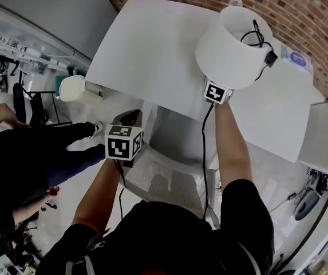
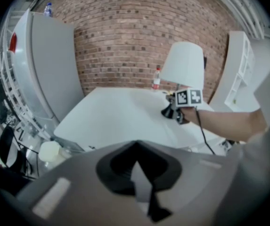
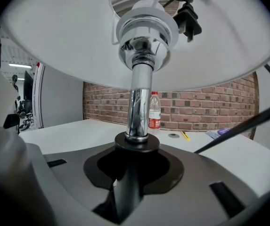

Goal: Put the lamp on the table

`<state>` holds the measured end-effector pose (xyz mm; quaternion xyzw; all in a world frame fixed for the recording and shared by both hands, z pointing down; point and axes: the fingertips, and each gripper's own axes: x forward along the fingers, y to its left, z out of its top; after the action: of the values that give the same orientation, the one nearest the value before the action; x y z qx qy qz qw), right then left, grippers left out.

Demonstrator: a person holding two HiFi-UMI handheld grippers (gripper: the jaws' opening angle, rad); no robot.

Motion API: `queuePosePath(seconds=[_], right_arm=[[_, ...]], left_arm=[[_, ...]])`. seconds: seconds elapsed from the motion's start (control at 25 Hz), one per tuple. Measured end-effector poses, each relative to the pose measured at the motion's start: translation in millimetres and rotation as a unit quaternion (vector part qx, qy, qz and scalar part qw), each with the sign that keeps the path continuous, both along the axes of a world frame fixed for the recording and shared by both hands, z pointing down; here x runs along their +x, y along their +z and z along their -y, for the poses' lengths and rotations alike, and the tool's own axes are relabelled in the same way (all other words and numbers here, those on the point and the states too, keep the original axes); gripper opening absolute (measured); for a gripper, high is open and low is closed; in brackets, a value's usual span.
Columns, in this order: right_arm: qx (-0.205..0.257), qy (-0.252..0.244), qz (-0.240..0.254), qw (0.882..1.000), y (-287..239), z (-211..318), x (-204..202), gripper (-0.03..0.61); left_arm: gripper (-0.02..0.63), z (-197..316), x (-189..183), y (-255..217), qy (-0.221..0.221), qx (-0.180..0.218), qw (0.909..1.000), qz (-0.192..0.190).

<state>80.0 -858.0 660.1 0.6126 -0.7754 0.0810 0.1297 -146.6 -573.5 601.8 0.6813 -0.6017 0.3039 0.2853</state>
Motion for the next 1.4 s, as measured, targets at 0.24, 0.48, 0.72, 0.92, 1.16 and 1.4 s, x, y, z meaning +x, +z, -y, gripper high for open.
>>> queuePosePath(seconds=[0.24, 0.48, 0.72, 0.92, 1.16, 1.4], right_arm=[[0.035, -0.001, -0.027, 0.999, 3.0, -9.9, -6.5, 0.097], [0.034, 0.001, -0.024, 0.999, 10.2, -12.1, -6.8, 0.101], [-0.012, 0.029, -0.030, 0.999, 41.4, -48.7, 7.0, 0.222], [-0.069, 0.027, -0.017, 0.997, 50.6, -100.2, 6.5, 0.207], [-0.105, 0.038, -0.027, 0.993, 35.7, -148.5, 14.0, 0.052], [-0.096, 0.035, -0.010, 0.995, -19.4, -187.3, 7.5, 0.000]], left_arm=[[0.002, -8.1, -4.1, 7.2, 0.000, -0.009, 1.0000, -0.002], [0.002, -11.3, -6.5, 9.7, -0.001, -0.013, 0.9999, -0.002], [0.002, -11.9, -5.3, 5.3, 0.000, -0.004, 1.0000, -0.007], [0.002, -10.4, -1.6, -5.0, 0.005, 0.012, 0.9998, -0.018], [0.000, -6.9, 17.0, -25.3, 0.031, 0.042, 0.9981, -0.034], [0.002, -13.1, 30.5, -53.8, 0.046, 0.086, 0.9940, -0.050]])
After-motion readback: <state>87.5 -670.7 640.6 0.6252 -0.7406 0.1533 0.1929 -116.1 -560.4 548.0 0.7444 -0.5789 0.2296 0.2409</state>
